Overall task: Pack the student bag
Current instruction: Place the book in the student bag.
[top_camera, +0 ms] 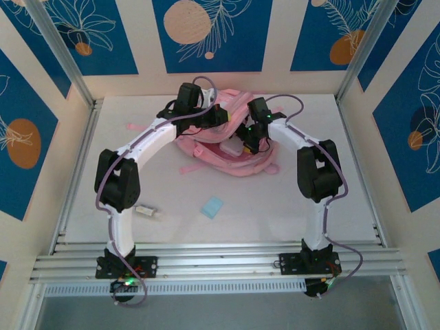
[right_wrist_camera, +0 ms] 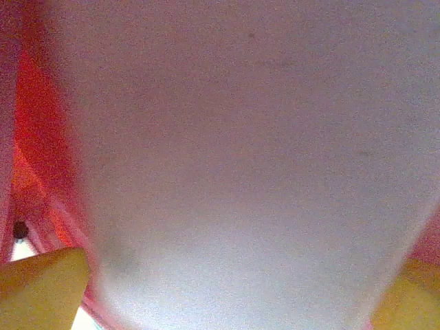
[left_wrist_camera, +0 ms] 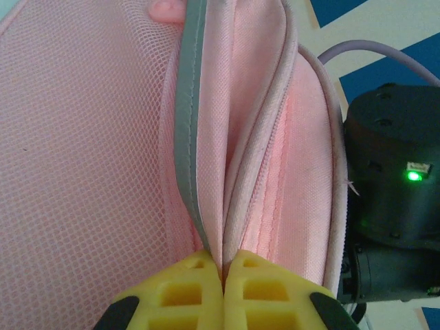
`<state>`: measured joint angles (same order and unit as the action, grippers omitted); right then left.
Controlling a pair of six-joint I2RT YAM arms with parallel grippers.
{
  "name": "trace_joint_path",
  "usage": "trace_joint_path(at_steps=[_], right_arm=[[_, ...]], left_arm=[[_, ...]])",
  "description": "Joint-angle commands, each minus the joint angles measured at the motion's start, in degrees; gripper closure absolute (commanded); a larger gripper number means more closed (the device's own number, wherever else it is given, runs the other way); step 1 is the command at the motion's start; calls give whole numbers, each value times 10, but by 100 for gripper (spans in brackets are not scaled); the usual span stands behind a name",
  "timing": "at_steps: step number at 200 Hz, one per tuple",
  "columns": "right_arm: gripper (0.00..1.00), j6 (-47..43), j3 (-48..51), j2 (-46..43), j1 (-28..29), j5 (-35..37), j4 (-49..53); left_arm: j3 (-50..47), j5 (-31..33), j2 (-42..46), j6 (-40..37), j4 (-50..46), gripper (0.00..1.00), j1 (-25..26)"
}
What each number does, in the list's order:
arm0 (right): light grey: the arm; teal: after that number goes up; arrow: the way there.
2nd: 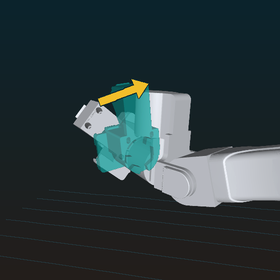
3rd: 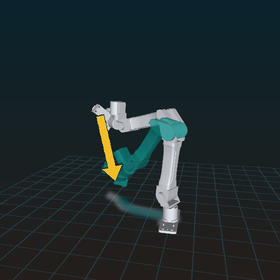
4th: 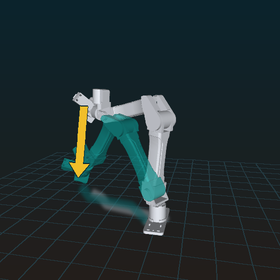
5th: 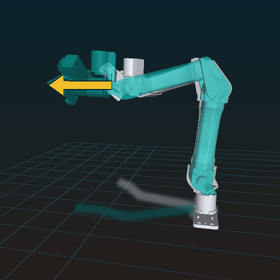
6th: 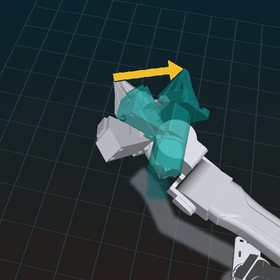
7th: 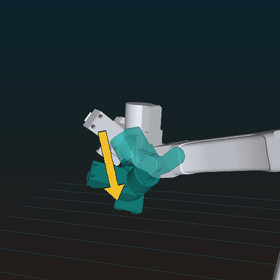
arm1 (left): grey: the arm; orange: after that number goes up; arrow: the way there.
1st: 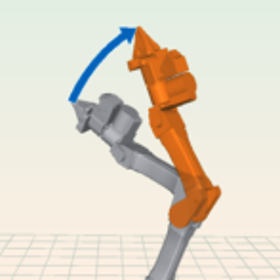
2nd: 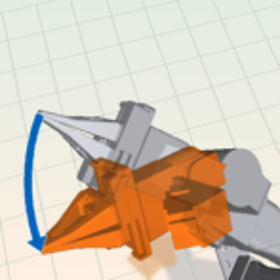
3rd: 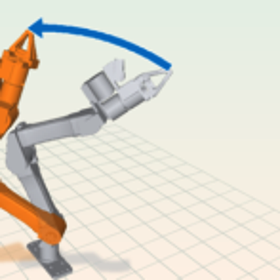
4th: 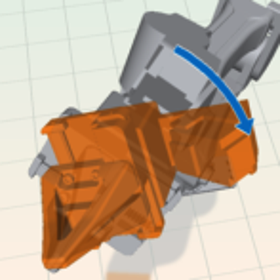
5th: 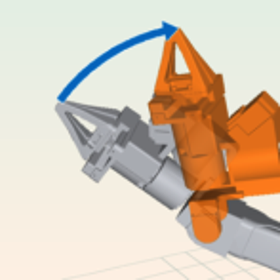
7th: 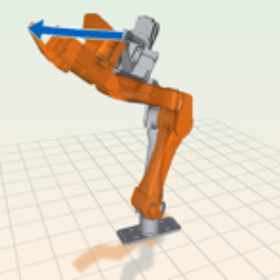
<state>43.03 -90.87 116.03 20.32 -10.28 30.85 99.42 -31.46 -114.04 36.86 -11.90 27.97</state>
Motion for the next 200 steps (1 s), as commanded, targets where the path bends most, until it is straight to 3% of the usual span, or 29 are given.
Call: trace_joint_path(at_steps=[1,38,48,70,84,113,146,187,200], right_arm=[[1,-1,5,-33,1,6,1],[1,6,71,-48,-21,-30,-72],[10,8,88,-50,-21,-34,-99],[40,11,112,-47,-14,-45,-167],[48,14,106,-32,-8,-66,-201],[48,17,53,8,11,-86,-206],[40,3,35,11,19,-88,-188],[20,-15,135,-88,2,-50,-154],[16,-24,171,-133,-1,-33,-134]], left_arm=[[5,-25,40,14,70,100,-5],[2,-29,42,16,67,100,-6],[0,-30,44,15,66,100,-5],[-5,-33,46,16,64,100,-5],[-10,-37,49,19,64,100,-2],[-32,-37,58,28,76,100,9],[-66,-34,67,50,114,100,12],[-69,25,81,-8,68,100,6],[-75,46,91,-31,51,90,3]])
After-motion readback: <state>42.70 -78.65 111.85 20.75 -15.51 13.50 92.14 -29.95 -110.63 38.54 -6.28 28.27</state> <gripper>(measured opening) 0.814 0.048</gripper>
